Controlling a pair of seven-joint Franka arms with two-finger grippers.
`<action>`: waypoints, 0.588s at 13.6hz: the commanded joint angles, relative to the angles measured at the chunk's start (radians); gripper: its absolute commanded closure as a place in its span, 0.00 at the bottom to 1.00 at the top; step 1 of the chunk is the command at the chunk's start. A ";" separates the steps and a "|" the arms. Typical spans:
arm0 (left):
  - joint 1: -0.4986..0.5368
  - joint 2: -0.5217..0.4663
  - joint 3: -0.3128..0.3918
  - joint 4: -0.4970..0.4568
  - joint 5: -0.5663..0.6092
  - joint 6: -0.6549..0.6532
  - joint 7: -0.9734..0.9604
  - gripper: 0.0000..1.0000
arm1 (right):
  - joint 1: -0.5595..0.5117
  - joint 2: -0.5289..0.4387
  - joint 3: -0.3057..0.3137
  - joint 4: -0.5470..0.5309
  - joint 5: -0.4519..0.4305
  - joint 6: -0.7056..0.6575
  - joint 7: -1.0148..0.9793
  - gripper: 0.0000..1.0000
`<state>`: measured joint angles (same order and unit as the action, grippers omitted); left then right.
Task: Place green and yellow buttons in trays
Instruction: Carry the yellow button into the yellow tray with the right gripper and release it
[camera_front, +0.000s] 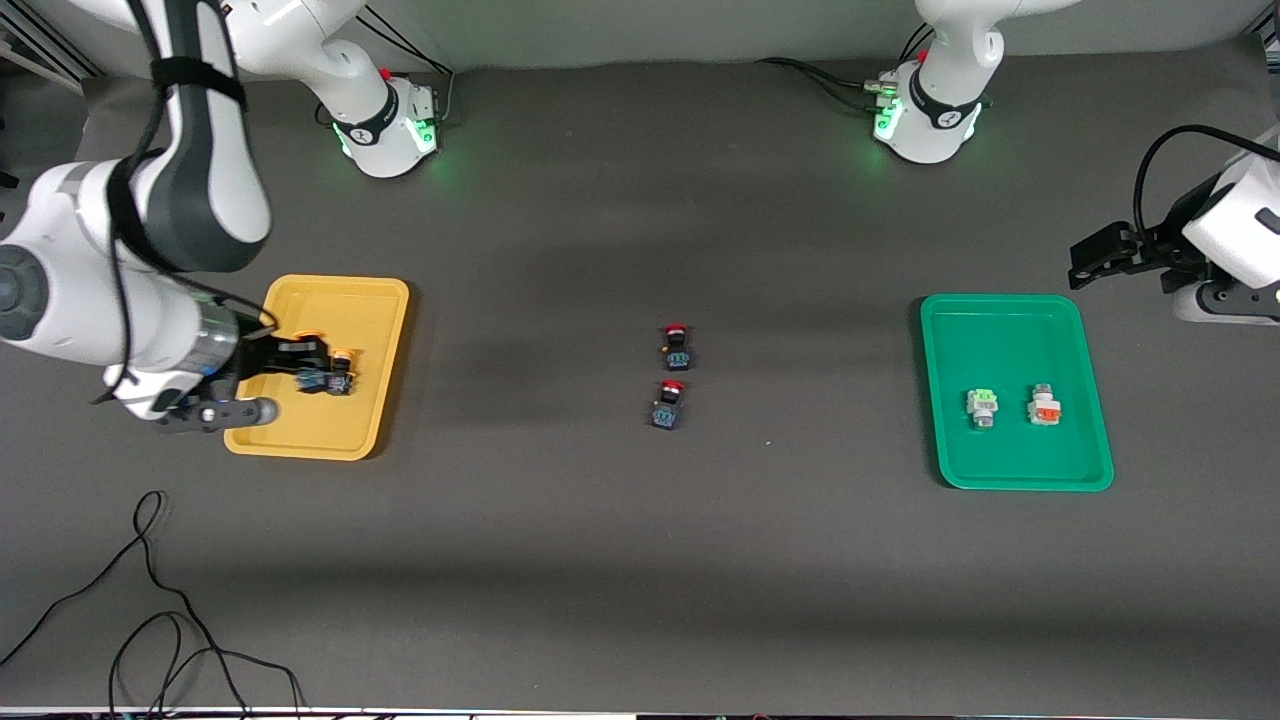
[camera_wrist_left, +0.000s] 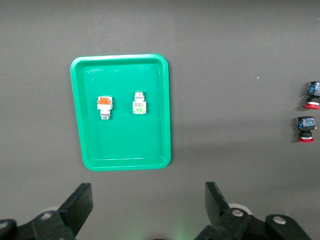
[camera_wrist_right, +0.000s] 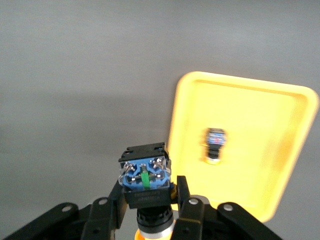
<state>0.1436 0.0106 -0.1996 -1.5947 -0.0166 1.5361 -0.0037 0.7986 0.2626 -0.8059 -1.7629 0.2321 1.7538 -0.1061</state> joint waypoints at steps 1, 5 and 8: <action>-0.012 -0.024 0.016 -0.019 -0.014 -0.010 0.002 0.00 | 0.010 0.004 -0.051 -0.102 -0.028 0.112 -0.097 1.00; -0.062 -0.024 0.055 -0.018 -0.013 -0.008 0.002 0.00 | -0.039 0.009 -0.104 -0.312 -0.020 0.376 -0.305 1.00; -0.108 -0.024 0.100 -0.018 -0.013 -0.011 0.002 0.00 | -0.079 0.030 -0.102 -0.446 0.009 0.565 -0.398 1.00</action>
<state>0.0780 0.0106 -0.1405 -1.5963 -0.0182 1.5361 -0.0034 0.7206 0.2949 -0.9064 -2.1286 0.2175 2.2137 -0.4465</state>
